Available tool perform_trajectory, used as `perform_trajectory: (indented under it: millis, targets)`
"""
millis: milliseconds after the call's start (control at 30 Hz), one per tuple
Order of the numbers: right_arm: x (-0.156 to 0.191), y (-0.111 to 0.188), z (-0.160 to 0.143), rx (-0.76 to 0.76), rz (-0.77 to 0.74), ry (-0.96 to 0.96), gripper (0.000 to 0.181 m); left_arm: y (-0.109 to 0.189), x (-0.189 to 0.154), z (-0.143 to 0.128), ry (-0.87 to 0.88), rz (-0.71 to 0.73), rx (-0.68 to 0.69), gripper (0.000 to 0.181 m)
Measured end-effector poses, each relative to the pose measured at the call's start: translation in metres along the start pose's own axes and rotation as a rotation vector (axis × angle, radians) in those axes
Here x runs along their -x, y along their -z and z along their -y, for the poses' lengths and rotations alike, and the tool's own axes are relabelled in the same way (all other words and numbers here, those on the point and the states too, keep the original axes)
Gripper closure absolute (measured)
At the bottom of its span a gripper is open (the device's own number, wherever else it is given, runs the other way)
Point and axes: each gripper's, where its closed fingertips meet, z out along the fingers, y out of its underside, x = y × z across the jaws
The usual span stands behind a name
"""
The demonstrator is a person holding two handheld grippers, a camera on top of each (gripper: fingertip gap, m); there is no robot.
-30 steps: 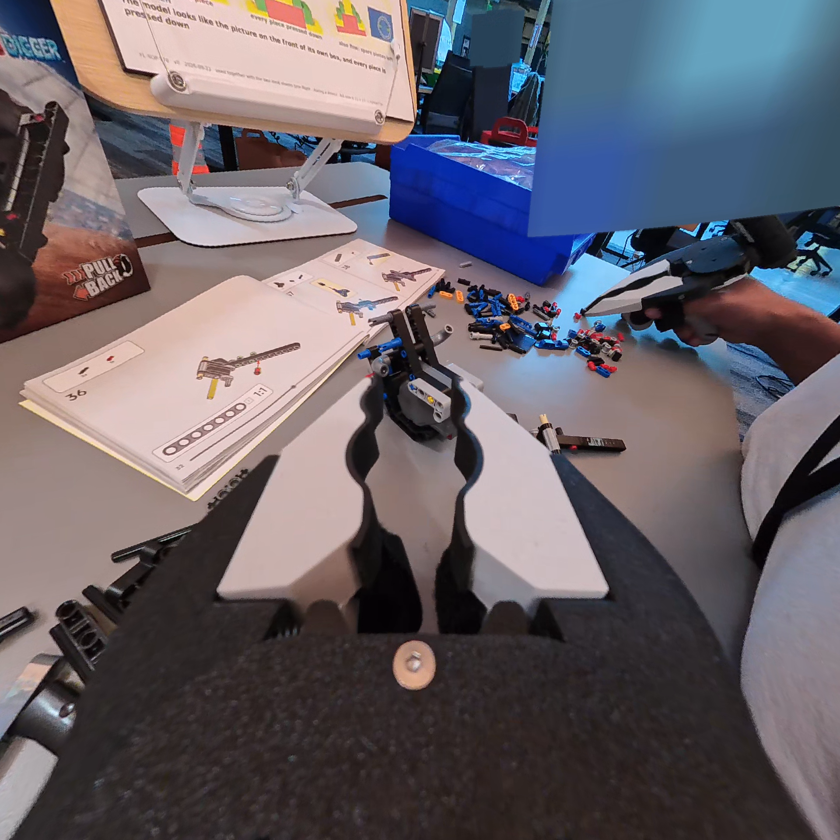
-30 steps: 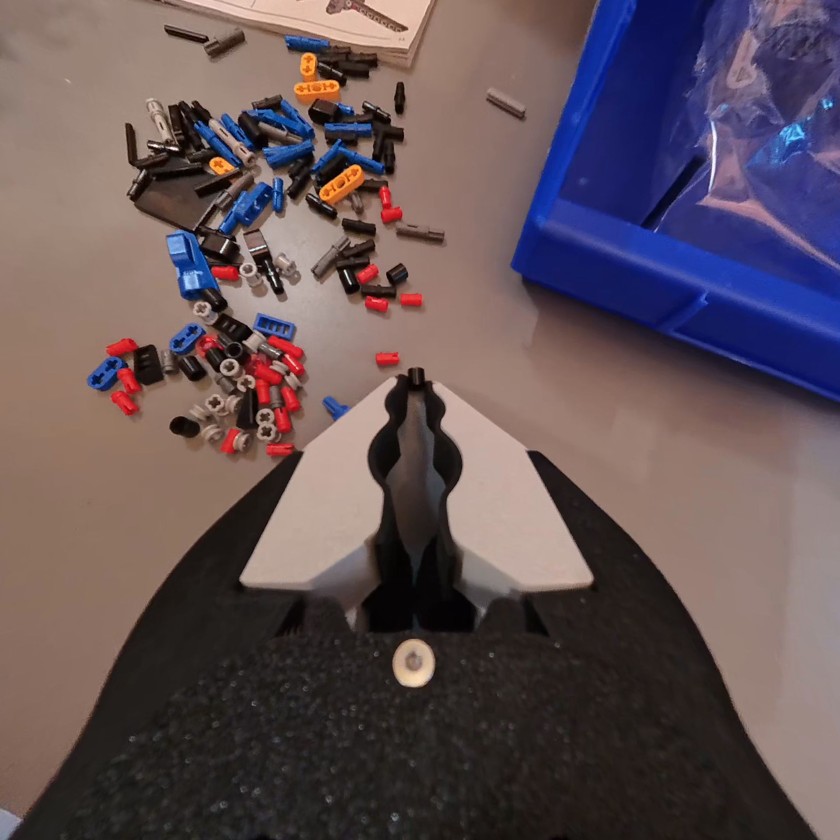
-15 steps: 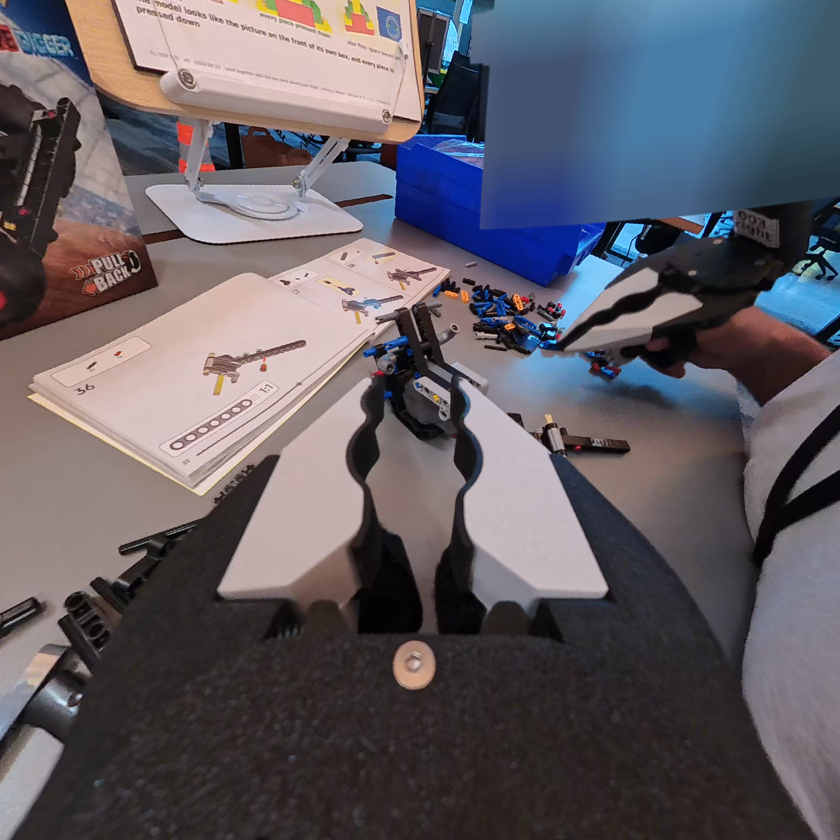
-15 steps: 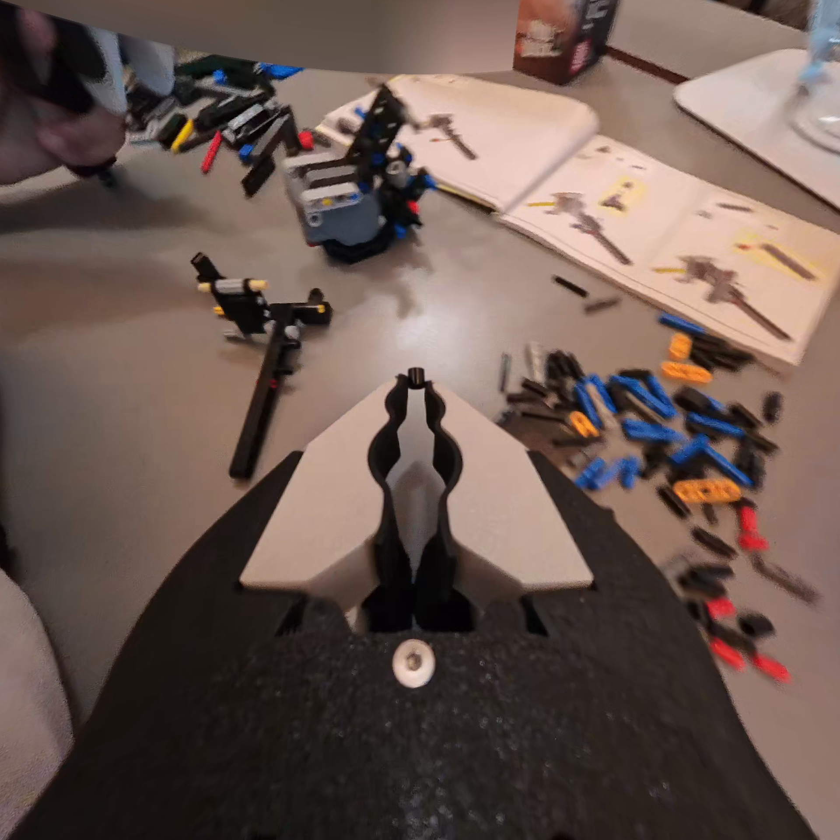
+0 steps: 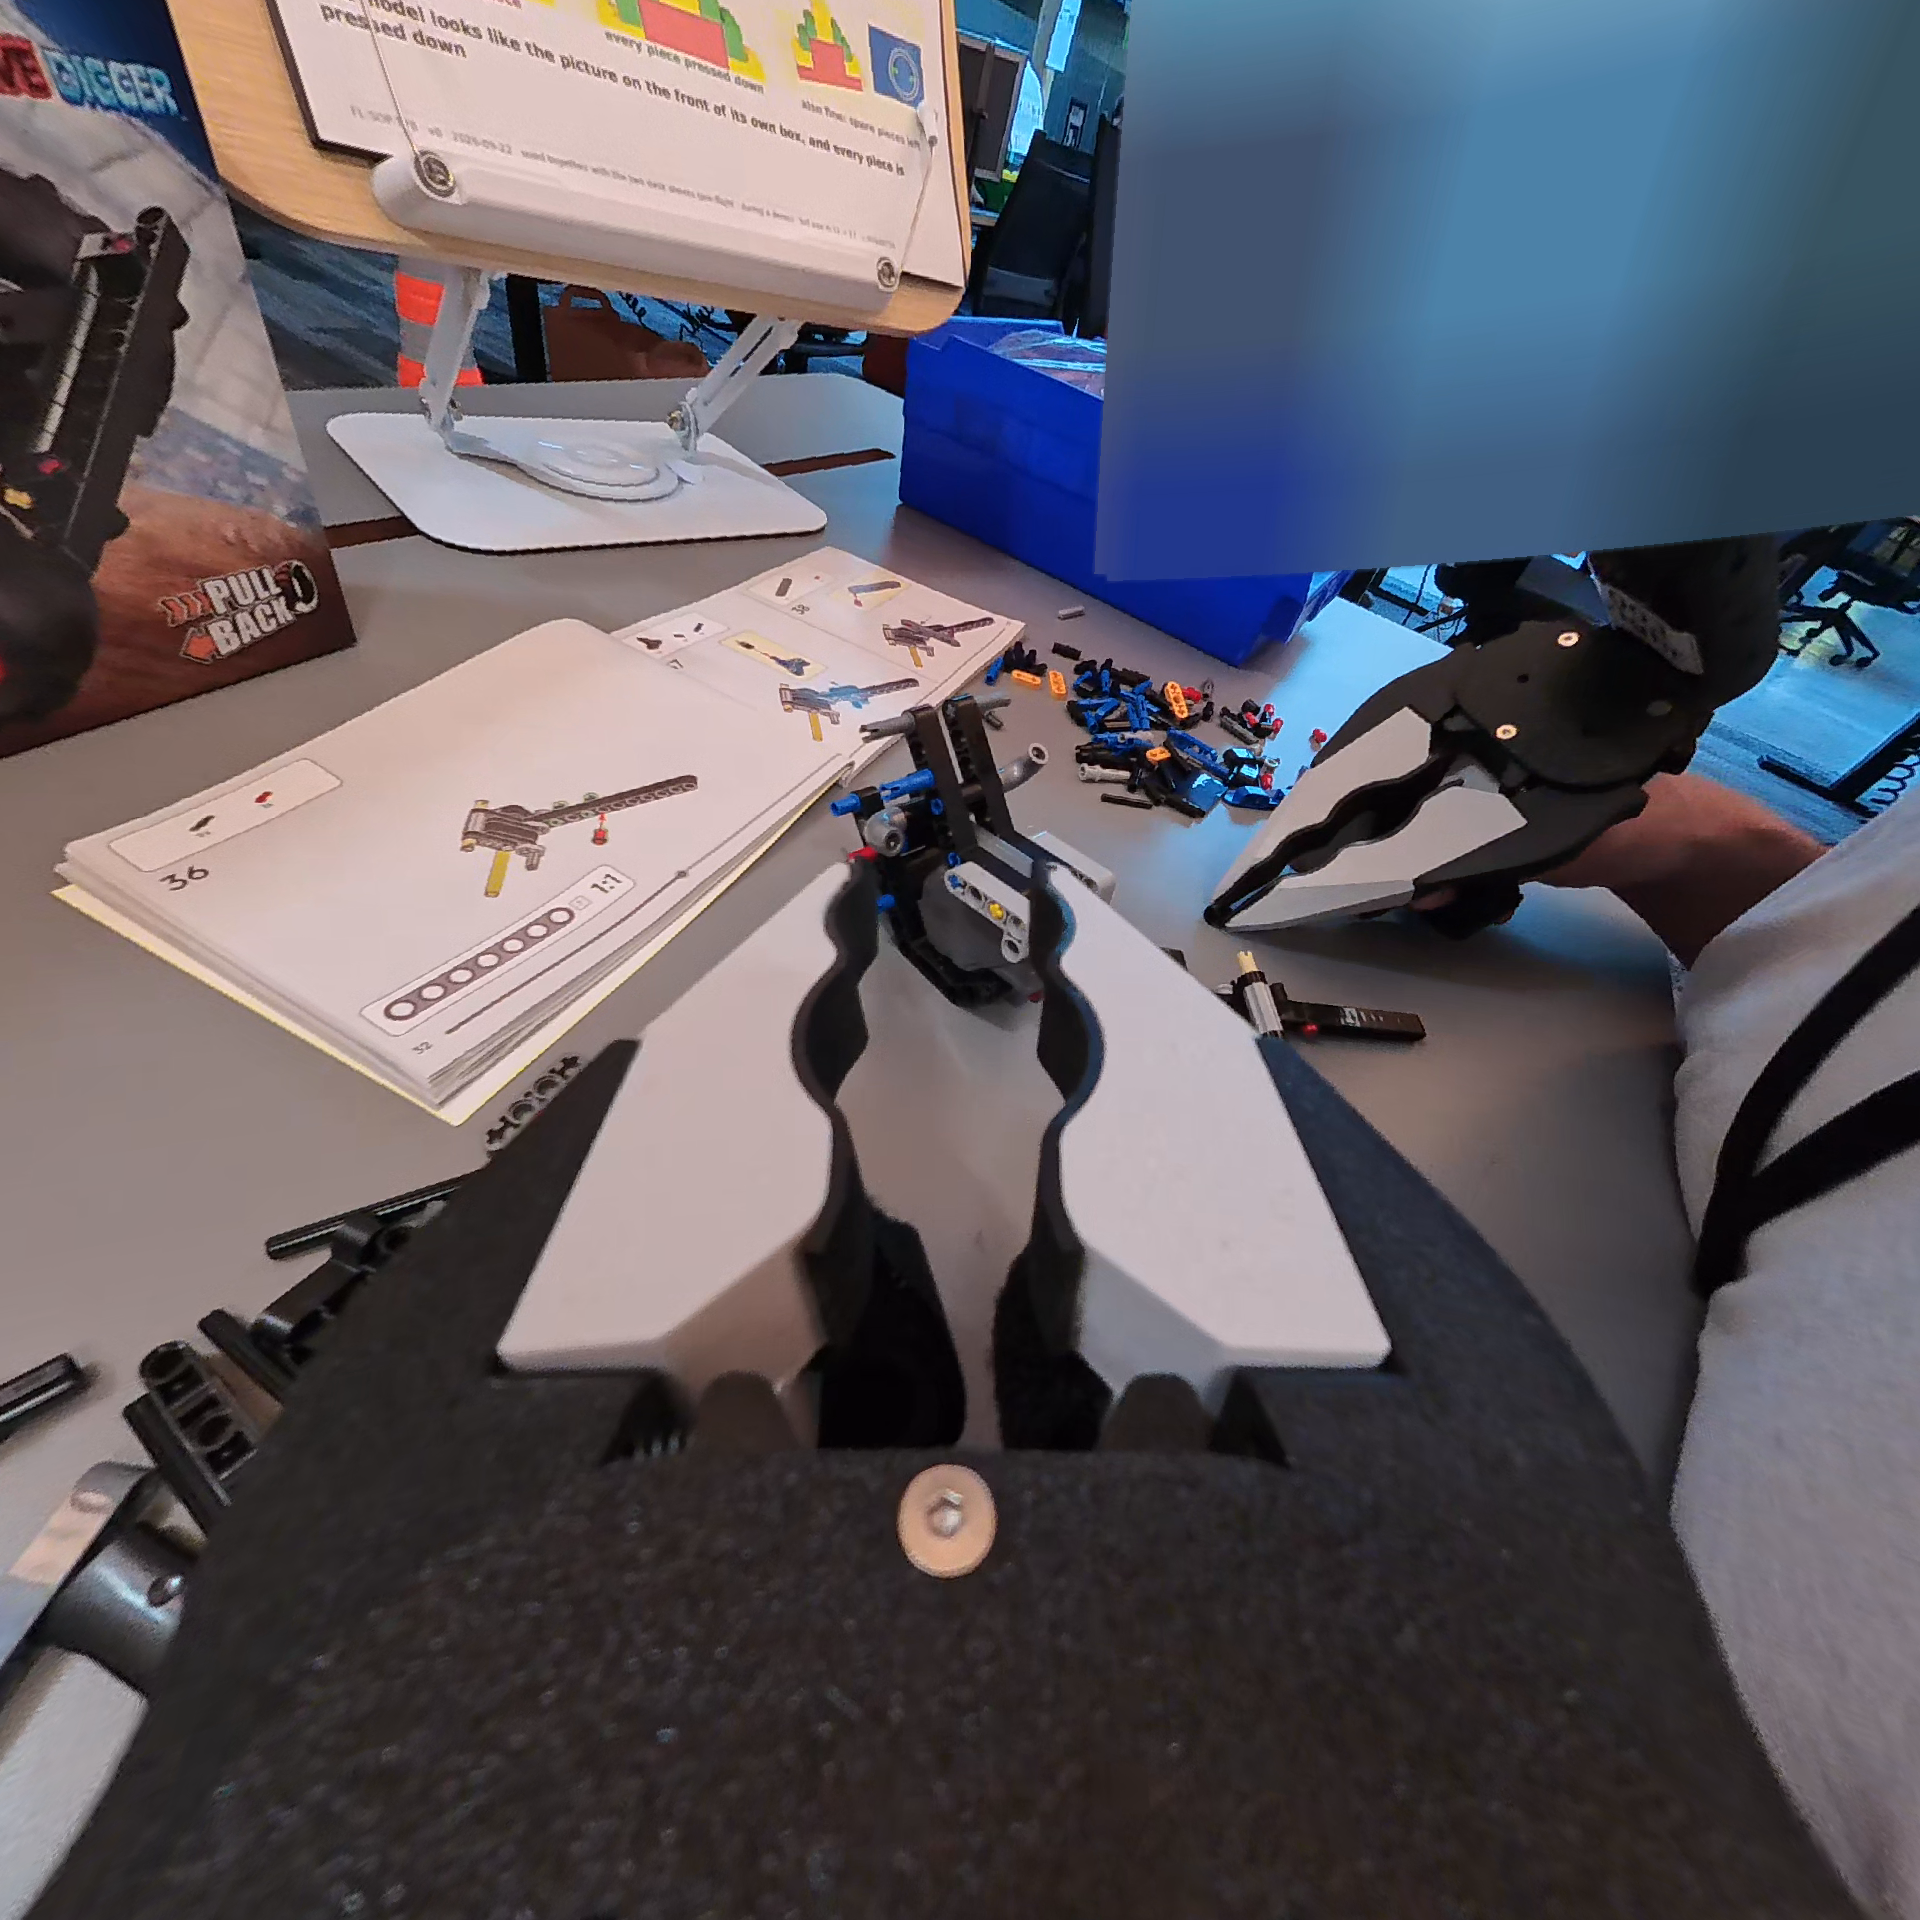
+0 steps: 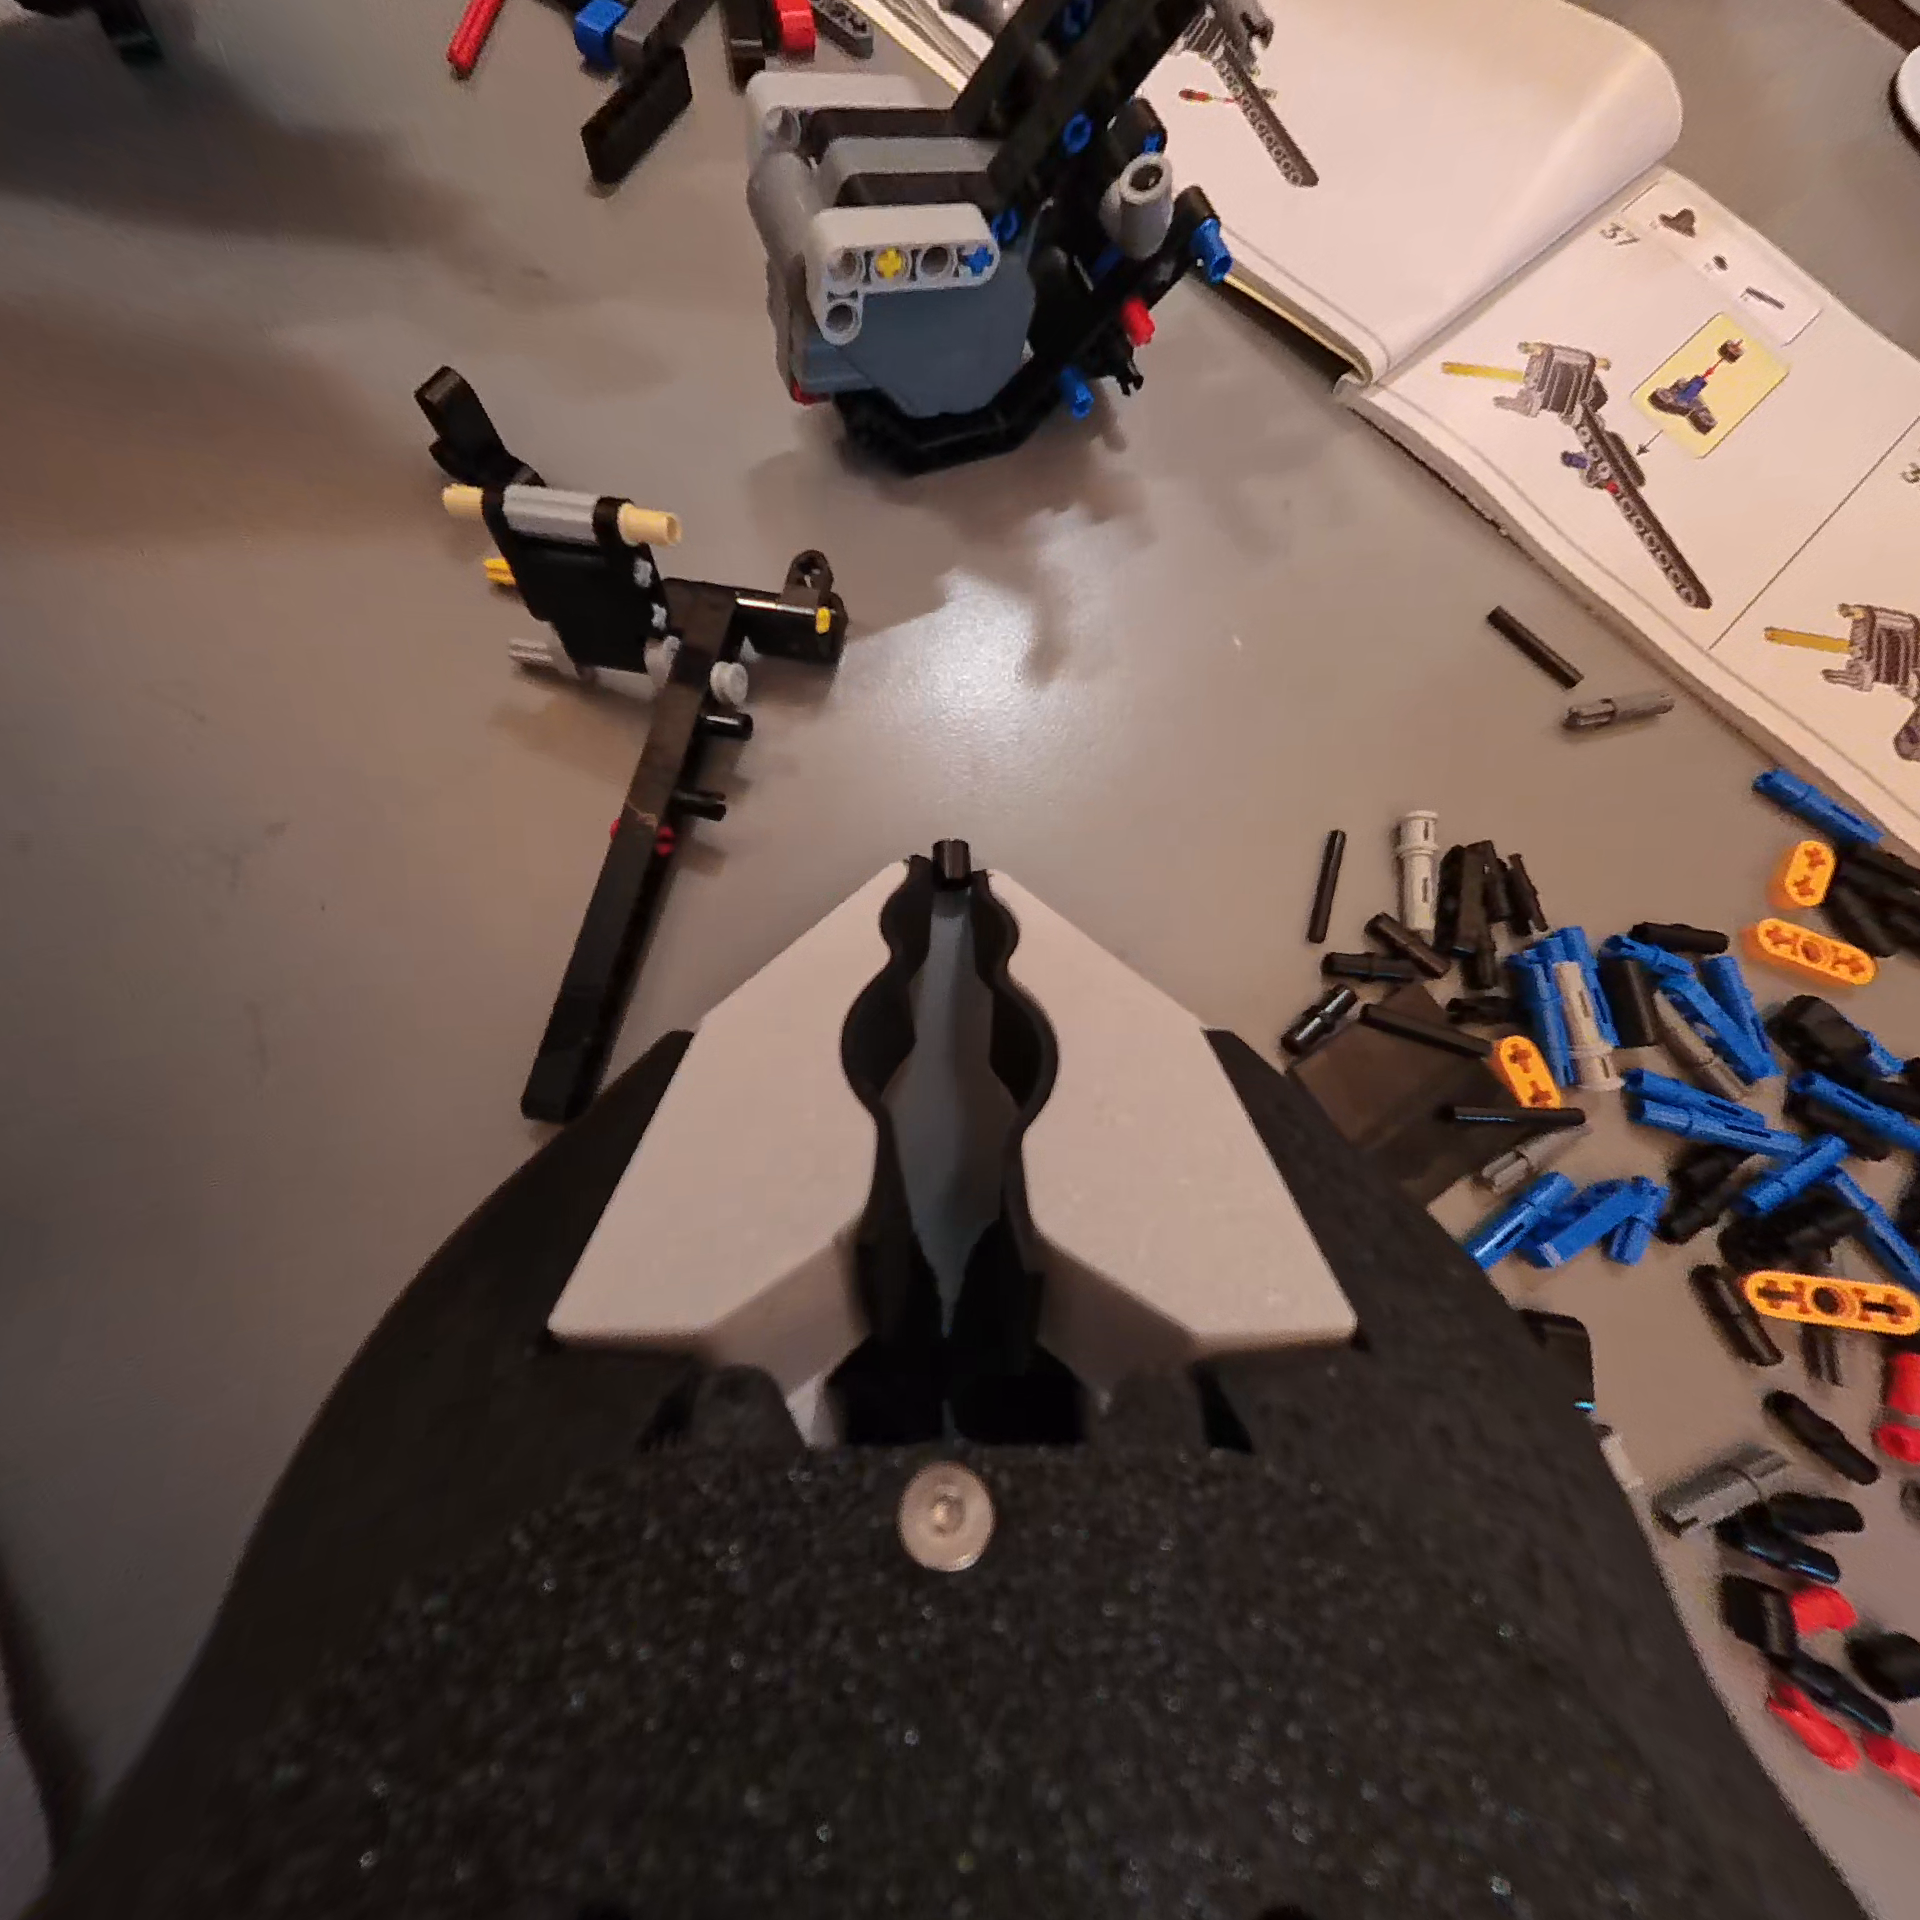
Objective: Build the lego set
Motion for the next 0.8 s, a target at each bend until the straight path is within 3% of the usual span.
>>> perform_trajectory:
  millis: [267, 400, 567, 800]
  targets:
    - [-0.008, 0.016, 0.009, -0.069, -0.006, -0.064, 0.167, -0.002, -0.001, -0.001, -0.002, -0.003, 0.009, 0.154]
    - [-0.053, 0.04, 0.004, -0.087, -0.153, -0.115, 0.167, 0.0, -0.001, 0.001, 0.005, -0.007, -0.001, 0.154]
    - [-0.113, 0.054, -0.029, 0.017, -0.346, -0.178, 0.167, 0.001, -0.002, 0.001, 0.002, -0.006, -0.002, 0.154]
    - [-0.127, 0.059, -0.046, 0.053, -0.358, -0.201, 0.168, 0.003, 0.0, 0.001, 0.006, 0.001, -0.006, 0.154]
